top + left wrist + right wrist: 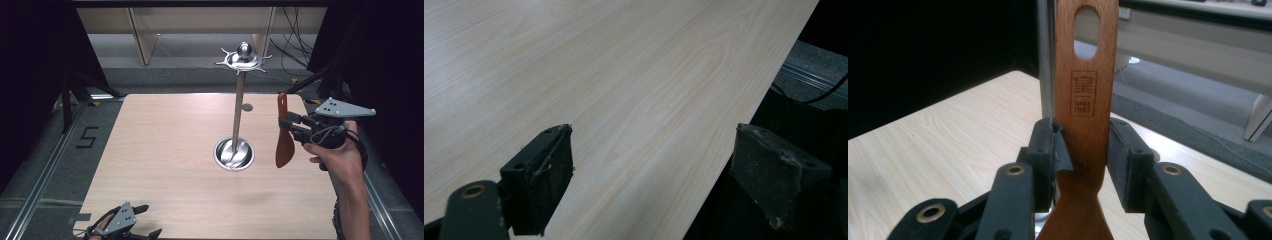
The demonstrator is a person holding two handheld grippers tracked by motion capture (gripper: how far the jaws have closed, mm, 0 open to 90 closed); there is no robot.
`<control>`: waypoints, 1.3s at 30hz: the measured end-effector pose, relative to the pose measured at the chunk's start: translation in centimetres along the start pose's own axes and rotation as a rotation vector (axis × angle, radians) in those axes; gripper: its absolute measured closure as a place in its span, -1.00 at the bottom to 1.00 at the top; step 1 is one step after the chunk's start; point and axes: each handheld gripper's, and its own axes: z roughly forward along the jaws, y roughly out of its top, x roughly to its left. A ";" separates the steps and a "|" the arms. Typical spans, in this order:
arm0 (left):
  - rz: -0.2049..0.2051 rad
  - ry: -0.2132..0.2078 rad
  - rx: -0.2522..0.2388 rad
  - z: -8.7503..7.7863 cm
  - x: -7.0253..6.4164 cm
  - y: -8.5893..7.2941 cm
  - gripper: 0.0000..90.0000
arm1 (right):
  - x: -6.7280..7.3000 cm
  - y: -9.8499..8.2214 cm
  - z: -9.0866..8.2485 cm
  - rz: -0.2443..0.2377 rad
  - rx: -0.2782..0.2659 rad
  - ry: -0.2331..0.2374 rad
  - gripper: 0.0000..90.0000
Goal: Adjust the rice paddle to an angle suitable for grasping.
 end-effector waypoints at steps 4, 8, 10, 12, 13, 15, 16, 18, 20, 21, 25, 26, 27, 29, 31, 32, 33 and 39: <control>0.001 0.000 0.001 0.0 0.0 0.0 -0.64 | 0.4 1.0 -0.2 -0.011 -0.013 0.002 0.49; 0.001 -0.001 0.001 0.0 0.0 0.0 -0.64 | 0.7 1.9 -0.1 -0.017 -0.016 -0.005 0.49; 0.000 -0.001 0.000 0.0 0.0 0.0 -0.64 | 0.9 2.3 0.0 -0.015 -0.021 0.000 0.49; 0.001 0.000 -0.001 0.0 0.0 0.0 -0.64 | 1.1 2.7 0.1 -0.006 -0.029 -0.014 0.49; 0.001 0.000 -0.001 0.0 0.0 0.0 -0.64 | 1.1 2.7 0.1 -0.006 -0.029 -0.014 0.49; 0.000 0.000 -0.007 0.0 0.0 0.0 -0.64 | 1.1 3.0 0.2 -0.019 -0.034 -0.004 0.49; -0.001 0.000 -0.001 0.0 0.0 0.0 -0.64 | 1.0 3.2 0.2 -0.032 -0.037 0.006 0.49; 0.002 -0.001 -0.001 0.0 0.0 0.0 -0.64 | 1.0 3.5 0.2 -0.023 -0.040 0.001 0.49; 0.000 -0.001 -0.002 0.0 0.0 0.0 -0.64 | 1.2 3.8 0.2 0.003 -0.034 0.007 0.49; -0.003 -0.006 -0.007 0.1 0.0 0.0 -0.64 | 1.0 3.9 0.3 -0.009 -0.054 0.004 0.49; -0.001 -0.003 -0.006 0.1 0.0 0.0 -0.64 | 1.0 4.4 0.3 0.000 -0.068 0.011 0.49; -0.001 0.000 -0.005 0.1 0.0 0.0 -0.64 | 1.1 4.5 0.3 0.012 -0.066 0.016 0.49; -0.002 -0.001 -0.006 0.1 0.0 0.0 -0.64 | 1.0 4.6 0.3 0.004 -0.069 0.020 0.49; -0.002 -0.002 -0.006 0.1 0.0 0.0 -0.64 | 1.1 4.9 0.4 0.001 -0.068 0.024 0.49; -0.001 0.000 -0.005 0.1 0.0 0.0 -0.64 | 1.1 5.3 0.5 -0.008 -0.067 0.019 0.49; 0.003 -0.005 -0.001 0.0 0.0 0.0 -0.64 | 1.2 5.5 0.6 -0.004 -0.068 0.024 0.49; 0.003 -0.005 -0.001 0.0 0.0 0.0 -0.64 | 1.2 5.7 0.7 -0.013 -0.066 0.023 0.49; 0.004 -0.004 -0.004 0.0 0.0 0.0 -0.64 | 1.5 6.4 1.2 -0.002 -0.046 0.032 0.49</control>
